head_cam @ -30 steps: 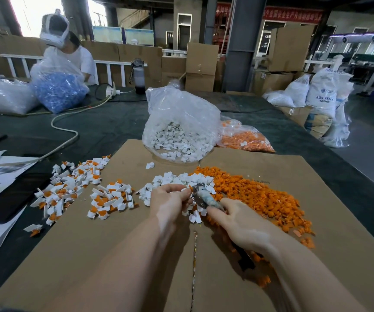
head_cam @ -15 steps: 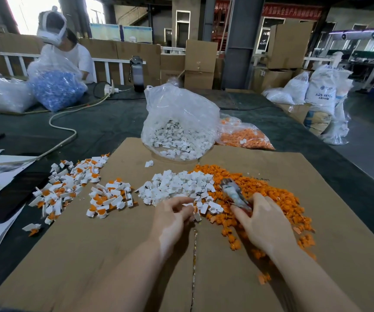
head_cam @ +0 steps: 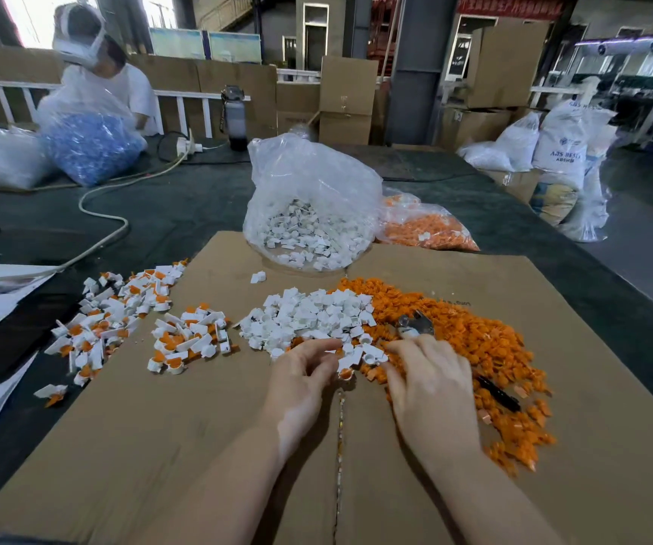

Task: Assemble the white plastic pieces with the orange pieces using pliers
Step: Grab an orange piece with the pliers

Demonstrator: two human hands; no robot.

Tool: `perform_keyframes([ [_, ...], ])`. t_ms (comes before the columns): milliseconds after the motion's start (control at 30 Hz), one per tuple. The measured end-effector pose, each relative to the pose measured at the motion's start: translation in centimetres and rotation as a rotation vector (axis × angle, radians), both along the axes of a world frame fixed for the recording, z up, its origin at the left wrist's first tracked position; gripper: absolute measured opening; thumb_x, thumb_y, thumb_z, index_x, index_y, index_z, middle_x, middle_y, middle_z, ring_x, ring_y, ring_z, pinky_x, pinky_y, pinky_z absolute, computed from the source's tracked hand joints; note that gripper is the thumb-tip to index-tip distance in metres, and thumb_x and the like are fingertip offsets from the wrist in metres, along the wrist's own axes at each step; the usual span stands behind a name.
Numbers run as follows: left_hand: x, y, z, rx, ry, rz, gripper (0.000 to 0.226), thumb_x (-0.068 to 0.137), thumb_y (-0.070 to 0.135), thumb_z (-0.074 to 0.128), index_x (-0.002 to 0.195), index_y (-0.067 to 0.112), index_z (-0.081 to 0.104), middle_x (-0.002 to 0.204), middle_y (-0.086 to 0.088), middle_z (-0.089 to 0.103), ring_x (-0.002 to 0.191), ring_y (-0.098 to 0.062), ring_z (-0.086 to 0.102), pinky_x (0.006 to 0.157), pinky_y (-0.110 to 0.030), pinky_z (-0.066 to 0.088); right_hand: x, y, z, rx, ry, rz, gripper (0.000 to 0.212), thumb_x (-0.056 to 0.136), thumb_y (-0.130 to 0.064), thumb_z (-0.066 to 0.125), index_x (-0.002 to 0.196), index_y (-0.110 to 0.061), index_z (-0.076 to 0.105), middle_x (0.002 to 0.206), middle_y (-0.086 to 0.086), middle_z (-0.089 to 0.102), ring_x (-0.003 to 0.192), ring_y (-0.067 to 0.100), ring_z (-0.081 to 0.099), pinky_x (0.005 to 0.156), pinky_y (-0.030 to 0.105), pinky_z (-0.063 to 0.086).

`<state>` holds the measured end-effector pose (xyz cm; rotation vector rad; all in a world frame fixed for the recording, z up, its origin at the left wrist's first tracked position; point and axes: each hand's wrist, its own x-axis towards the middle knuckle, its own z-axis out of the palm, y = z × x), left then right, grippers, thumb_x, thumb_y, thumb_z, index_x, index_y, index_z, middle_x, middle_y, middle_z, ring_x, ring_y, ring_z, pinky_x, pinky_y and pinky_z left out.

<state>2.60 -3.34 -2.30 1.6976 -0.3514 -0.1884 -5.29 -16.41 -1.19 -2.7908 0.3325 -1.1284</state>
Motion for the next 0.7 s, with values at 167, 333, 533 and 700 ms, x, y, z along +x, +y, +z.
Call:
perform_keyframes([
  [167, -0.2, 0.1, 0.0, -0.019, 0.025, -0.015, 0.021, 0.09, 0.005, 0.056, 0.102, 0.019, 0.066, 0.086, 0.003, 0.069, 0.085, -0.01, 0.065, 0.077, -0.012, 0.047, -0.1, 1.8, -1.2, 0.089, -0.048, 0.136, 0.016, 0.069, -0.006, 0.08, 0.079, -0.014, 0.07, 0.076, -0.001, 0.063, 0.07, 0.023, 0.06, 0.062, 0.036, 0.044],
  [333, -0.2, 0.2, -0.1, 0.095, -0.08, 0.003, 0.02, 0.088, 0.008, 0.06, 0.102, 0.02, 0.067, 0.084, 0.004, 0.067, 0.083, -0.005, 0.061, 0.071, -0.004, 0.042, 0.1, 2.2, -1.6, 0.099, -0.009, 0.177, 0.015, 0.071, -0.012, 0.08, 0.082, -0.017, 0.071, 0.077, -0.002, 0.062, 0.071, 0.02, 0.059, 0.07, 0.029, 0.036],
  [533, 0.0, 0.7, -0.2, 0.07, -0.064, 0.161, 0.017, 0.087, 0.002, 0.059, 0.094, 0.015, 0.067, 0.079, 0.0, 0.065, 0.075, -0.003, 0.058, 0.063, -0.001, 0.039, -0.3, 1.9, -1.3, 0.157, -0.072, 0.165, 0.012, 0.072, -0.008, 0.078, 0.08, -0.013, 0.071, 0.077, -0.003, 0.064, 0.072, 0.02, 0.06, 0.066, 0.033, 0.042],
  [700, 2.8, 4.3, 0.4, 0.152, -0.12, 0.407, 0.016, 0.09, 0.005, 0.057, 0.093, 0.018, 0.065, 0.085, 0.01, 0.063, 0.079, 0.0, 0.056, 0.071, -0.008, 0.037, -0.5, 0.7, -0.3, 0.234, -0.095, 0.129, 0.013, 0.072, -0.004, 0.078, 0.079, -0.012, 0.071, 0.077, -0.002, 0.064, 0.075, 0.019, 0.059, 0.07, 0.031, 0.037],
])
